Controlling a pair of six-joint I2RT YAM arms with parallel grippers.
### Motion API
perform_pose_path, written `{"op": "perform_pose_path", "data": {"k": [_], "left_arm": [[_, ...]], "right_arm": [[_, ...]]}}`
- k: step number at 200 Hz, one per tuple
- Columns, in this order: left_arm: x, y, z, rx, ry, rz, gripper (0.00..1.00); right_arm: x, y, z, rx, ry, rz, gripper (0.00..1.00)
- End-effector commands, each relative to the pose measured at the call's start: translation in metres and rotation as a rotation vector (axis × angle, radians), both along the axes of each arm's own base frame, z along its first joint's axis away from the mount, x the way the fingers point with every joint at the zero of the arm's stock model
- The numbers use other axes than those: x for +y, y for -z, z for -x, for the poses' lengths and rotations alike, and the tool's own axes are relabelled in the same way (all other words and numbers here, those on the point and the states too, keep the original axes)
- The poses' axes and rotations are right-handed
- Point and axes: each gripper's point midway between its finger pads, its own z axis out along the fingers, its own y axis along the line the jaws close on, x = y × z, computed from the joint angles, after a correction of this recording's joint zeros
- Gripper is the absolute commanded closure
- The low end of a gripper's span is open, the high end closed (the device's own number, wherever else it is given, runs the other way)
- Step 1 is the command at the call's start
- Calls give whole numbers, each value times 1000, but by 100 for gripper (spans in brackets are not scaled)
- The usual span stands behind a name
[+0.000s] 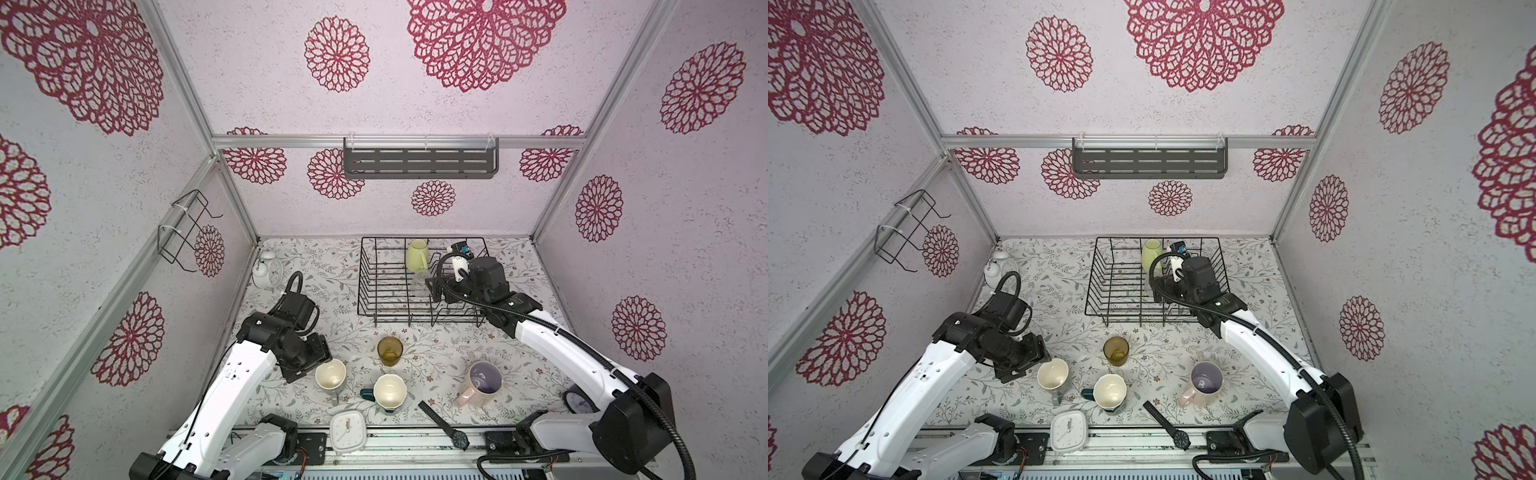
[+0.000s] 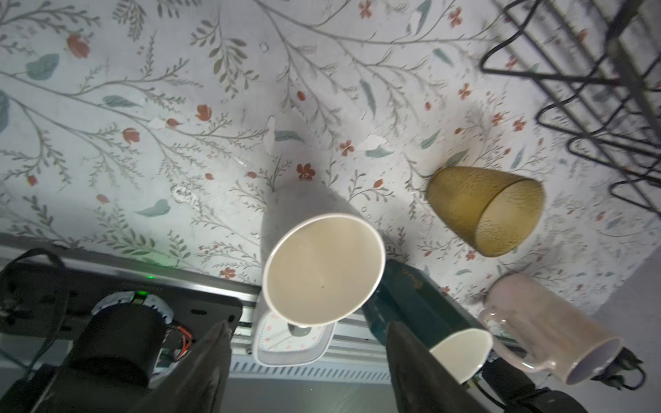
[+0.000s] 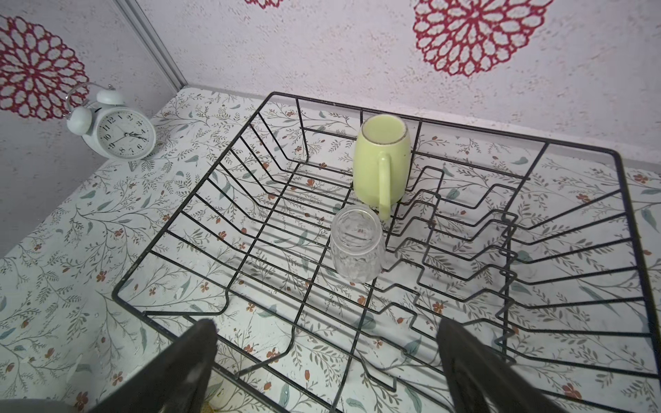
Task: Load cups into a dish rack
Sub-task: Pick up the cup from the bottom-left of the table.
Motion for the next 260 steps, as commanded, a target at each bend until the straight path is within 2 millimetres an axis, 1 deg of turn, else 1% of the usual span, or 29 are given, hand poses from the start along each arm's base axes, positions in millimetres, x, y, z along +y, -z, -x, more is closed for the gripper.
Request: {"op": "perform_pose_path", "data": {"k": [1, 13, 33, 49, 73, 84, 102, 110, 123, 131, 144, 161, 175, 195, 211, 224, 241, 260], "left_arm": [[11, 9, 16, 49, -40, -56, 30], [10, 15, 17, 59, -44, -54, 30], [8, 25, 14, 77, -39, -66, 30], [6, 33, 8, 81, -37, -68, 32], [-6, 46, -6, 41, -48, -23, 36], [-10, 56, -11, 31, -59, -5, 45], [-9, 69, -9, 68, -63, -24, 48], [-8, 71, -9, 81, -55, -42, 58], [-3, 73, -8, 79, -42, -84, 67], [-1, 74, -9, 74, -39, -102, 74], [-4, 72, -13, 56, -22, -88, 82], [-14, 65, -19, 20, 2, -40, 91], [-16, 58, -23, -15, 8, -22, 100], [-15, 42, -28, -63, 26, -25, 100], [-9, 24, -34, -117, 28, -55, 100], [-8, 8, -41, -178, 36, -54, 100], [-8, -17, -53, -291, 39, -46, 100], [-7, -52, -70, -448, 51, -41, 100]], "right_arm": [[2, -27, -7, -63, 13, -48, 1], [1, -29, -7, -69, 18, -49, 1], [1, -32, -9, -75, 20, -51, 1], [0, -33, -9, -78, 26, -52, 1], [-1, -33, -9, -79, 36, -60, 1], [-1, -32, -8, -77, 33, -65, 1], [-1, -33, -6, -74, 27, -64, 3], [-2, -33, -5, -75, 29, -59, 3], [-3, -33, -4, -80, 30, -52, 4], [-4, -32, -4, -84, 30, -45, 4], [-6, -32, -4, -86, 36, -39, 4], [-6, -33, -5, -88, 38, -39, 4], [-4, -34, -6, -89, 33, -43, 4], [0, -34, -8, -82, 24, -53, 4], [1, -33, -9, -70, 25, -55, 4], [3, -30, -9, -48, 20, -51, 3], [8, -31, -7, -17, -3, -63, 2], [18, -37, -2, 9, -51, -115, 2]]}}
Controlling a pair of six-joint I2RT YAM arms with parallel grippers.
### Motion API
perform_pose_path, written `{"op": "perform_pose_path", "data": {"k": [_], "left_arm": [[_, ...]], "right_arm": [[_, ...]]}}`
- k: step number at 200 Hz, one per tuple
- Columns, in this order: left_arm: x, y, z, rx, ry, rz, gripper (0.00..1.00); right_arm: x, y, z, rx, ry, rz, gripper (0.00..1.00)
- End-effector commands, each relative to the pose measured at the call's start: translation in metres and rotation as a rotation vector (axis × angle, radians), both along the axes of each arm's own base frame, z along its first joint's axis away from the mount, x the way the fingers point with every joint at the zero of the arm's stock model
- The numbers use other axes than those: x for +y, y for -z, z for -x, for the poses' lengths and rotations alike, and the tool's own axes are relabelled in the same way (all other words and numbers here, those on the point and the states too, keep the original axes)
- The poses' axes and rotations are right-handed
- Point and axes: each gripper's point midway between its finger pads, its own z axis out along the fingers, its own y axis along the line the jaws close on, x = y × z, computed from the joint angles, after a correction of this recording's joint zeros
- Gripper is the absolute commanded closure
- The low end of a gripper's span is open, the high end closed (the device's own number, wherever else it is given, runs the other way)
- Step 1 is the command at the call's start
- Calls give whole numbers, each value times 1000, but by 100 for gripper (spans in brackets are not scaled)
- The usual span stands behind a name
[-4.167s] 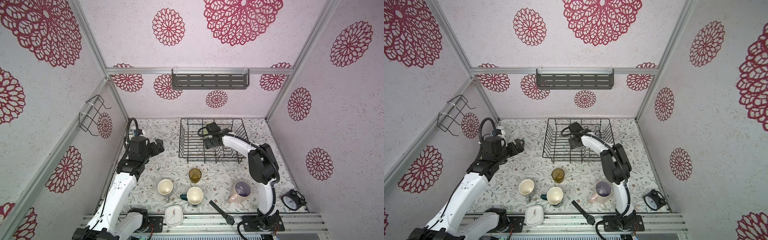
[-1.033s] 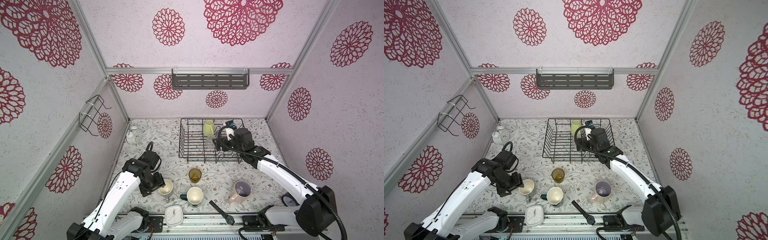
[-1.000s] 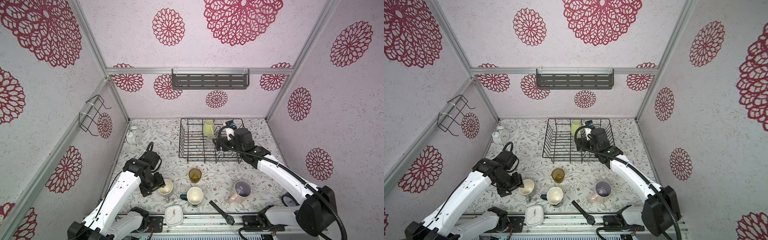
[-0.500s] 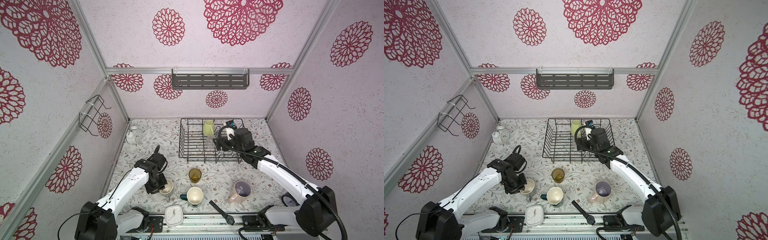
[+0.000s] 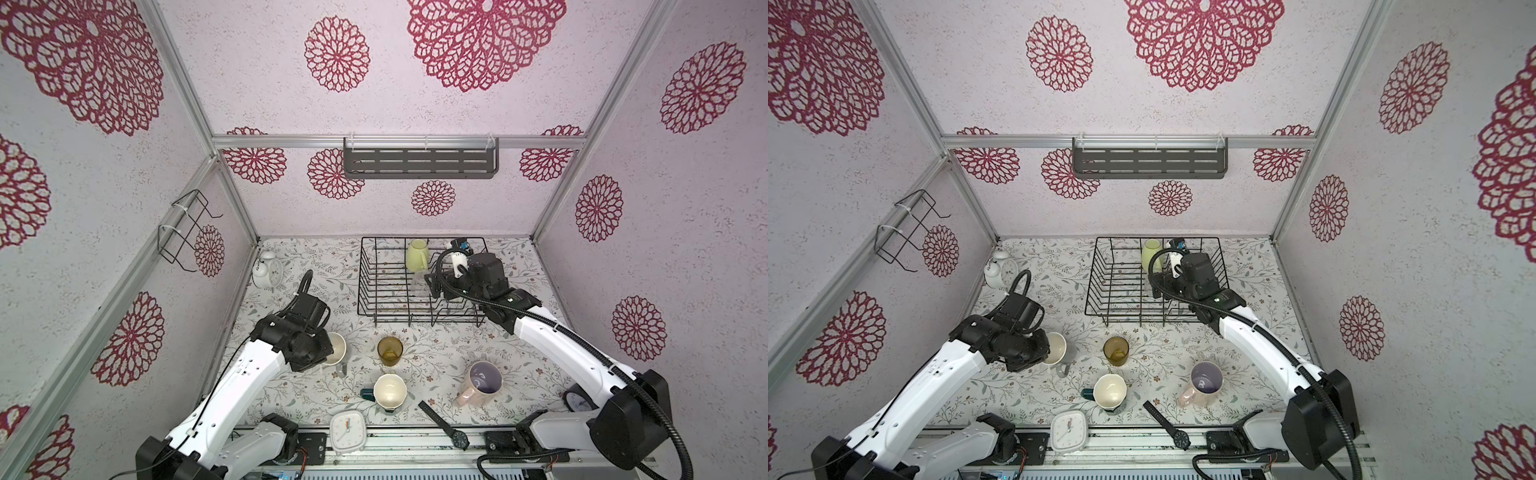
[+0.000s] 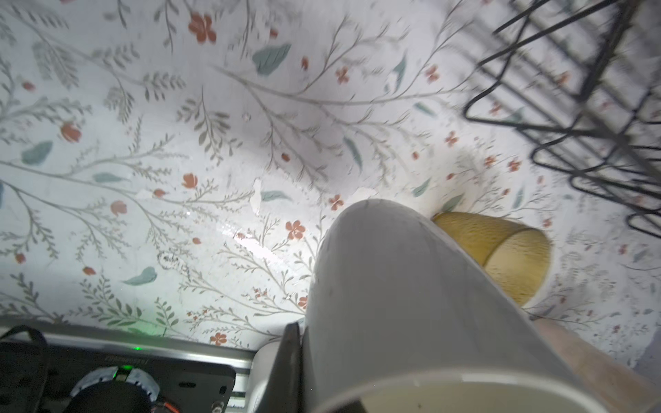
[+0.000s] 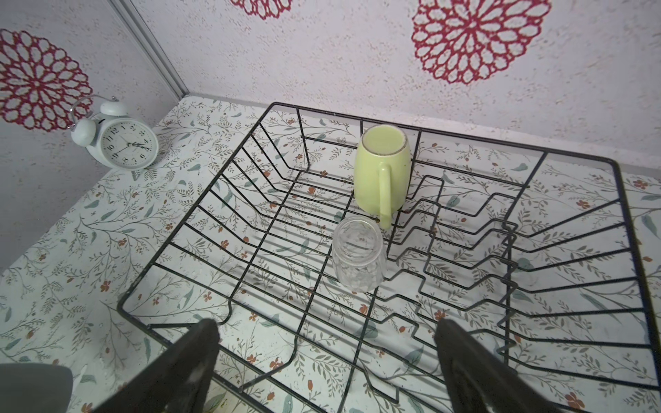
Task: Load cups into a dish rack
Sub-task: Pick up the cup from the bottom-left of the table, then place the cup upside down at the dish rack.
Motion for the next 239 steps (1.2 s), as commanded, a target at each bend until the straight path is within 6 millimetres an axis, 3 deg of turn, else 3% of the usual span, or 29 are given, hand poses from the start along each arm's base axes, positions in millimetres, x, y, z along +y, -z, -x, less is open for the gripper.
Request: {"op": "perform_pose_path", "data": {"k": [1, 20, 62, 95, 117, 151, 167, 239], "left_arm": [[2, -48, -25, -227, 20, 2, 100], [-1, -83, -46, -410, 30, 30, 100], [-36, -169, -90, -796, 109, 213, 100], [-63, -206, -116, -914, 185, 301, 100], [-80, -218, -130, -949, 225, 382, 100], [-122, -232, -142, -925, 337, 673, 100], [-135, -233, -144, -907, 369, 773, 100], [-148, -244, -144, -910, 372, 965, 100]], "right_arm": [[12, -23, 5, 7, -52, -87, 2], [31, -32, 17, 31, -153, -178, 3], [71, -55, 56, 102, -430, -406, 7], [80, -71, 82, 113, -551, -525, 14], [82, -78, 99, 117, -617, -569, 20], [92, -84, 118, 166, -717, -645, 34], [93, -93, 122, 151, -731, -713, 34], [93, -142, 128, 101, -768, -1029, 46]]}}
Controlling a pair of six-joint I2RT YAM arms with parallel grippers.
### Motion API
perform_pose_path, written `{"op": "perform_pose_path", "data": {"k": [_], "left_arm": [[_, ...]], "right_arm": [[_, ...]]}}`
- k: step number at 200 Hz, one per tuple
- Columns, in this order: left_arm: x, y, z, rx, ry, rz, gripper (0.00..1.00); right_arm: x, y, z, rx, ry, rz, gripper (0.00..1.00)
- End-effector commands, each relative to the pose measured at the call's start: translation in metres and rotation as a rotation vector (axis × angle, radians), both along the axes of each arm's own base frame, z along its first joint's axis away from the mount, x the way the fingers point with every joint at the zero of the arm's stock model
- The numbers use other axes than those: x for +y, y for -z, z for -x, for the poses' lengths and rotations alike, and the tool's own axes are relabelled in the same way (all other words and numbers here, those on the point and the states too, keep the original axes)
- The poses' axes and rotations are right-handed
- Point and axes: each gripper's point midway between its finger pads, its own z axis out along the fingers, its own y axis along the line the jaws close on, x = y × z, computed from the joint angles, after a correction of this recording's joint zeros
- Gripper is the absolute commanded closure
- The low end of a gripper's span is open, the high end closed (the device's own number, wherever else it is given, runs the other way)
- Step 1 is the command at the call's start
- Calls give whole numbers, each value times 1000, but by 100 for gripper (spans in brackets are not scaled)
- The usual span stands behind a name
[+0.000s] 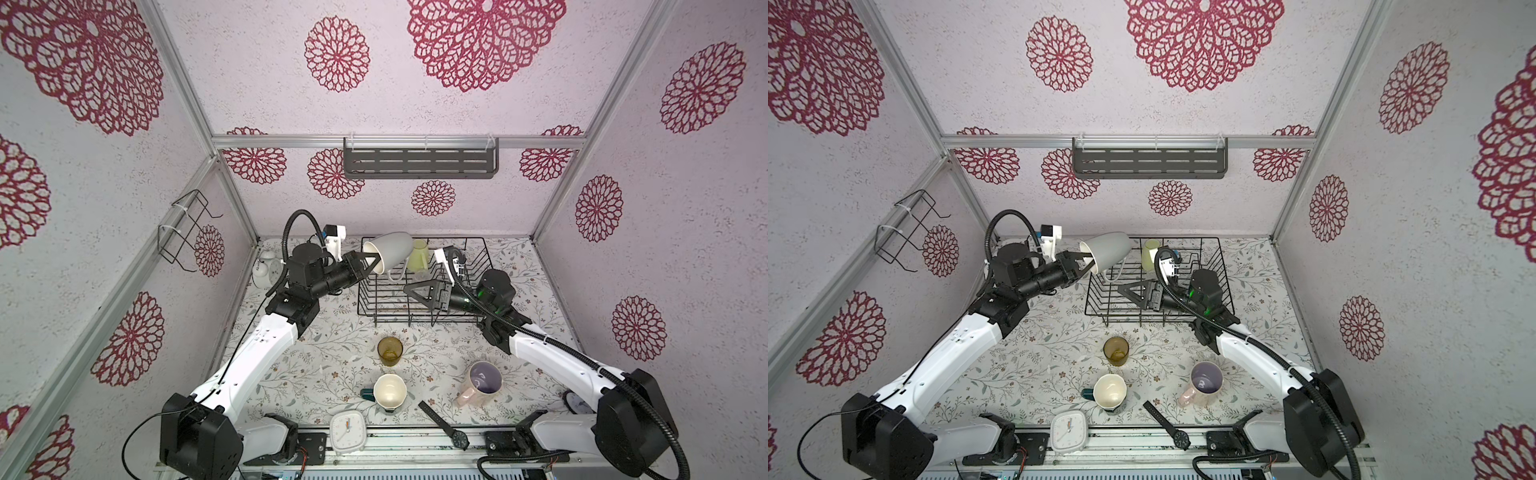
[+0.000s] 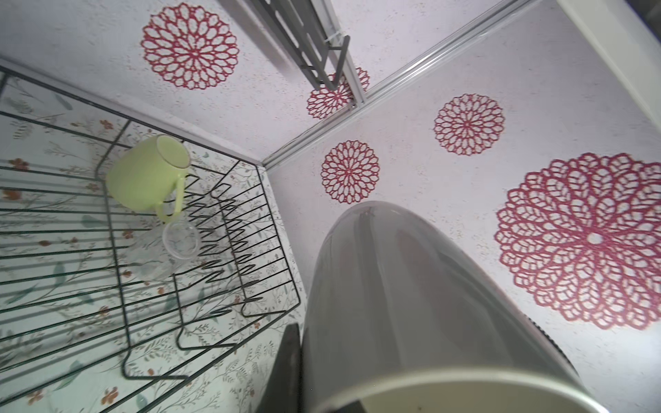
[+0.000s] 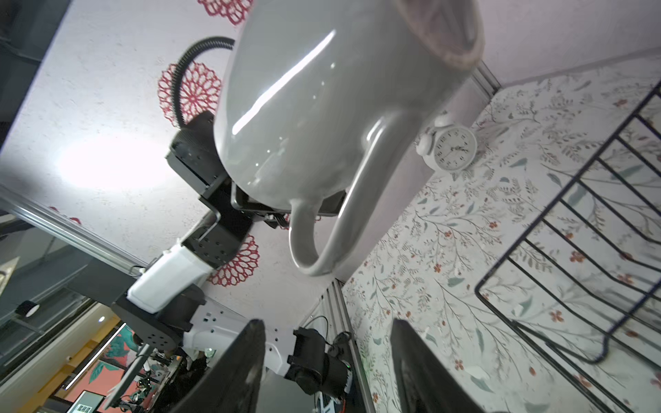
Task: Load cups into a dish rack
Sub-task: Place the cup upside down at the dish rack.
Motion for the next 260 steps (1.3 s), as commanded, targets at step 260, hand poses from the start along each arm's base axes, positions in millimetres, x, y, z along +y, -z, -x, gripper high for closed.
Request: {"op": "perform_pose_path", "data": {"k": [260], "left_arm": [[-30, -34, 29, -60, 225, 142, 100]], "right_arm": [[29, -69, -2, -108, -153, -207, 47]]}}
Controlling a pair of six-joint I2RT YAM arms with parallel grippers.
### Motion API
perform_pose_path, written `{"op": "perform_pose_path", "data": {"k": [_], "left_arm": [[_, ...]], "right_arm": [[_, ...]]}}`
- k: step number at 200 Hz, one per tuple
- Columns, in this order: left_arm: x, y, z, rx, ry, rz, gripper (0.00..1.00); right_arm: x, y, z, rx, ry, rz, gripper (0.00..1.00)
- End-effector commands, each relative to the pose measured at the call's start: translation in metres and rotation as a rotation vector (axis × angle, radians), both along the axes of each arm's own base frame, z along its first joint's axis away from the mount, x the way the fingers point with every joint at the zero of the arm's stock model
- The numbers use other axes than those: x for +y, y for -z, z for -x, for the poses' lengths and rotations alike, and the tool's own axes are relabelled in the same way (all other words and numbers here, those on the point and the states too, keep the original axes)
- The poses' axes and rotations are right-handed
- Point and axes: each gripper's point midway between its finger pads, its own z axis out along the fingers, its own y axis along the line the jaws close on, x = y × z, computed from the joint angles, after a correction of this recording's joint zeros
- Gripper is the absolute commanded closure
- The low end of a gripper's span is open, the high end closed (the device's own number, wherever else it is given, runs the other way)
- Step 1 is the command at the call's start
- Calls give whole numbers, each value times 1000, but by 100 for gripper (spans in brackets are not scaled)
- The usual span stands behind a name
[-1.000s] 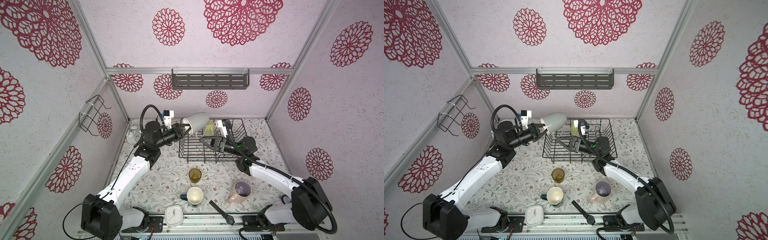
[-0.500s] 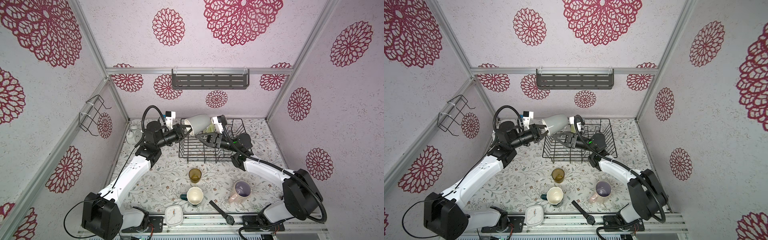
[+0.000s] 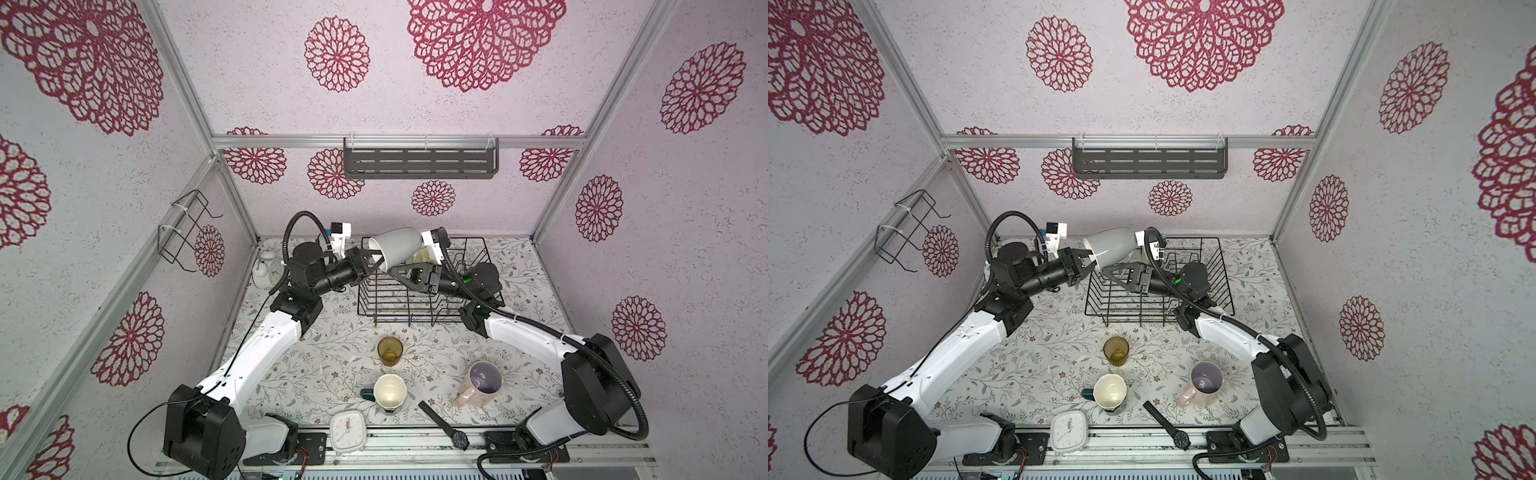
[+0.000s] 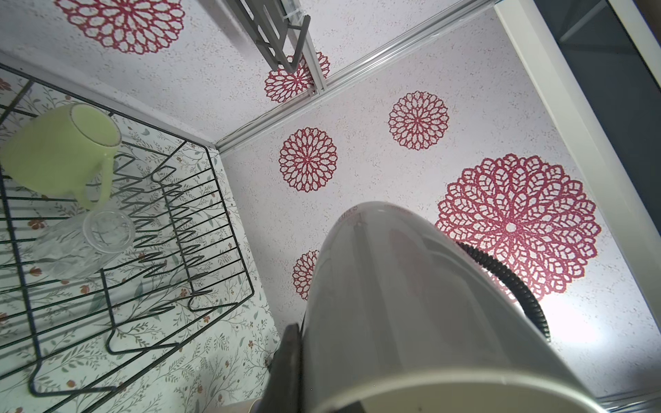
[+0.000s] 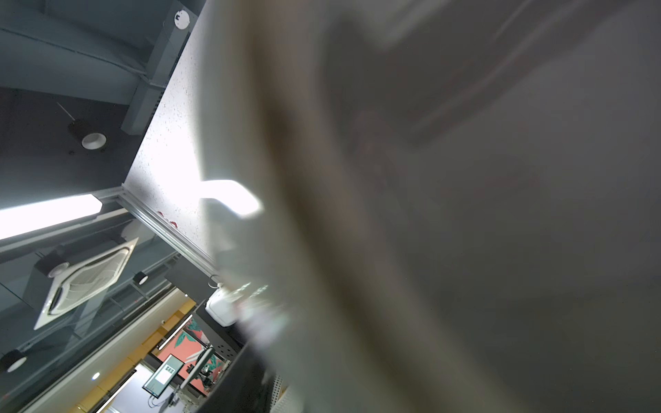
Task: Load cups into a dish rack
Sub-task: Place the cup upside down at the dish rack.
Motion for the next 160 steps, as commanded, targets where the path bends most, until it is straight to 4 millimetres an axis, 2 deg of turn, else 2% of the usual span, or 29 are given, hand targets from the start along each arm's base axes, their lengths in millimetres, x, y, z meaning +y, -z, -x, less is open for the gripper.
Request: {"op": "perform_pose_path", "data": {"k": [1, 35, 64, 94, 114, 138, 143, 160], "left_arm": [[-11, -23, 19, -90, 101, 43, 100], [-11, -22, 21, -90, 109, 47, 100], [-10, -20, 23, -87, 106, 43, 100], [-10, -18, 22, -80, 105, 38, 100], [-10, -16, 20, -72, 100, 35, 100], [-11, -12, 17, -58, 101, 32, 100], [-11, -11, 17, -59, 101, 30, 93], [-9, -7, 13, -55, 84, 20, 54]], "right_arm": [[-4, -28, 7, -102, -3, -44, 47], [-4, -27, 4, -92, -10, -49, 46], [-8, -27, 3, -100, -3, -52, 54], [-7, -26, 3, -94, -10, -56, 74], [-7, -24, 3, -91, -16, -60, 91], [-8, -21, 3, -92, -10, -60, 100], [-8, -20, 3, -92, -8, -58, 100], [-10, -16, 1, -98, 17, -53, 100]]}}
